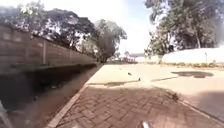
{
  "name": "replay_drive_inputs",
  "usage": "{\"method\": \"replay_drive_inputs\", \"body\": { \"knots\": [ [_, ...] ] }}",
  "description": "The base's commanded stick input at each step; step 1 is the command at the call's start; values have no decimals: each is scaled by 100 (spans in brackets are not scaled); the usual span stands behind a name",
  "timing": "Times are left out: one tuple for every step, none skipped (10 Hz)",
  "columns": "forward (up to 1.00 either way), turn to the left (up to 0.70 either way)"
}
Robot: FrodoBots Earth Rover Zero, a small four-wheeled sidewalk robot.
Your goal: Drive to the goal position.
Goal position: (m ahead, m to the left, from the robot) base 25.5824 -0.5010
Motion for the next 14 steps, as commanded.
{"method": "replay_drive_inputs", "body": {
  "knots": [
    [70, 0],
    [70, 0],
    [70, 0],
    [70, 0],
    [70, 0],
    [70, 0],
    [70, 0],
    [70, -3],
    [70, -26],
    [70, -32],
    [70, -32],
    [70, -18],
    [70, 0],
    [70, 0]
  ]
}}
